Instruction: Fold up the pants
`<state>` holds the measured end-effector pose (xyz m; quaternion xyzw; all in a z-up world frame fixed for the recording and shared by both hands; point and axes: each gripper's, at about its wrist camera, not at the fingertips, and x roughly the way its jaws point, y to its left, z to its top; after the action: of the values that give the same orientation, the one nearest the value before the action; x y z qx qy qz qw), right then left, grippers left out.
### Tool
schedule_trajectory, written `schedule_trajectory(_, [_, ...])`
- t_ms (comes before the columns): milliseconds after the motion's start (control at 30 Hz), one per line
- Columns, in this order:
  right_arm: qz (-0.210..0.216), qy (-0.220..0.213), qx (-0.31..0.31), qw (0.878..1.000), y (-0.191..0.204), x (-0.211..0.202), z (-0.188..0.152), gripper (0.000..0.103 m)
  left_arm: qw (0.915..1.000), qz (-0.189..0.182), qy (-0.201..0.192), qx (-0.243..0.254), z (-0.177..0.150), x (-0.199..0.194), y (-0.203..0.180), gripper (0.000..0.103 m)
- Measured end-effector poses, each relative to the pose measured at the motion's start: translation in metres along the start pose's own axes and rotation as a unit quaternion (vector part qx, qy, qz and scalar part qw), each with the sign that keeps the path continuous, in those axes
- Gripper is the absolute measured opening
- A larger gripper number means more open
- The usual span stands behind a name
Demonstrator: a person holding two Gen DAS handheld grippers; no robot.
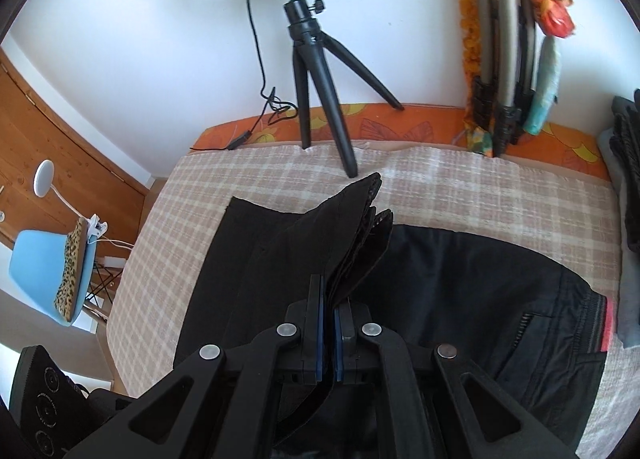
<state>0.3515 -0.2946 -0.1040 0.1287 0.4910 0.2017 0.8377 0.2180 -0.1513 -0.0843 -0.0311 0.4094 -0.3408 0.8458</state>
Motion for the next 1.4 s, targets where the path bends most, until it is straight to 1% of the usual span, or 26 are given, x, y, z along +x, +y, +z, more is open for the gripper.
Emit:
schedule_trajectory(200, [-0.022, -0.005, 0.028, 0.999, -0.052, -0.019, -0.020, 0.001, 0.9987, -0.020, 0.033, 0.032, -0.006, 0.034, -0.047, 0.004])
schedule_trajectory(333, [-0.031, -0.008, 0.046, 0.998, -0.080, -0.025, -0.030, 0.001, 0.9972, -0.024, 0.045, 0.054, -0.005, 0.052, -0.072, 0.004])
schedule_trajectory(433, [-0.041, -0.011, 0.050, 0.998, -0.096, -0.028, -0.034, 0.001, 0.9951, -0.034, 0.061, 0.070, -0.005, 0.061, -0.085, 0.004])
schedule_trajectory(533, [-0.044, -0.011, 0.056, 0.997, -0.111, -0.029, -0.038, 0.001, 0.9936, -0.041, 0.072, 0.076, -0.005, 0.058, -0.087, 0.006])
schedule_trajectory(567, [-0.046, -0.010, 0.058, 0.997, -0.116, -0.029, -0.039, 0.001, 0.9935, -0.043, 0.074, 0.075, -0.005, 0.054, -0.086, 0.010])
schedule_trajectory(600, [-0.047, -0.010, 0.060, 0.997, -0.121, -0.029, -0.040, 0.001, 0.9938, -0.038, 0.073, 0.074, -0.005, 0.049, -0.084, 0.016])
schedule_trajectory(633, [-0.048, -0.010, 0.062, 0.997, -0.125, -0.029, -0.041, 0.001, 0.9941, -0.035, 0.074, 0.072, -0.005, 0.043, -0.082, 0.020])
schedule_trajectory(700, [-0.051, -0.010, 0.061, 0.997, -0.132, -0.029, -0.043, 0.001, 0.9954, -0.031, 0.065, 0.064, -0.006, 0.025, -0.071, 0.029])
schedule_trajectory(767, [-0.054, -0.011, 0.057, 0.997, -0.136, -0.030, -0.043, 0.001, 0.9973, -0.008, 0.051, 0.053, -0.007, 0.007, -0.054, 0.030])
schedule_trajectory(867, [-0.061, -0.010, 0.049, 0.997, -0.139, -0.031, -0.043, 0.001, 0.9971, 0.052, 0.034, 0.043, -0.007, -0.010, -0.019, 0.030])
schedule_trajectory(933, [-0.068, -0.010, 0.039, 0.997, -0.139, -0.033, -0.043, 0.001, 0.9954, 0.089, 0.029, 0.020, -0.009, -0.017, 0.007, 0.030])
schedule_trajectory(1000, [-0.071, -0.011, 0.038, 0.997, -0.141, -0.035, -0.043, 0.001, 0.9947, 0.099, 0.024, -0.015, -0.011, -0.021, 0.032, 0.030])
schedule_trajectory(1067, [-0.074, -0.013, 0.039, 0.996, -0.143, -0.038, -0.045, 0.001, 0.9925, 0.118, 0.019, -0.025, -0.014, -0.021, 0.047, 0.030])
schedule_trajectory(1133, [-0.077, -0.016, 0.043, 0.996, -0.148, -0.041, -0.050, 0.001, 0.9922, 0.120, 0.016, -0.033, -0.018, -0.016, 0.058, 0.030])
schedule_trajectory(1200, [-0.082, -0.020, 0.053, 0.995, -0.156, -0.044, -0.054, 0.001, 0.9930, 0.112, 0.015, -0.033, -0.022, -0.011, 0.060, 0.030])
schedule_trajectory(1333, [-0.095, -0.026, 0.071, 0.993, -0.171, -0.048, -0.058, 0.001, 0.9937, 0.109, 0.024, 0.002, -0.031, 0.005, 0.048, 0.030])
schedule_trajectory(1400, [-0.096, -0.020, 0.066, 0.993, -0.171, -0.046, -0.057, 0.001, 0.9937, 0.107, 0.030, 0.014, -0.035, 0.012, 0.044, 0.030])
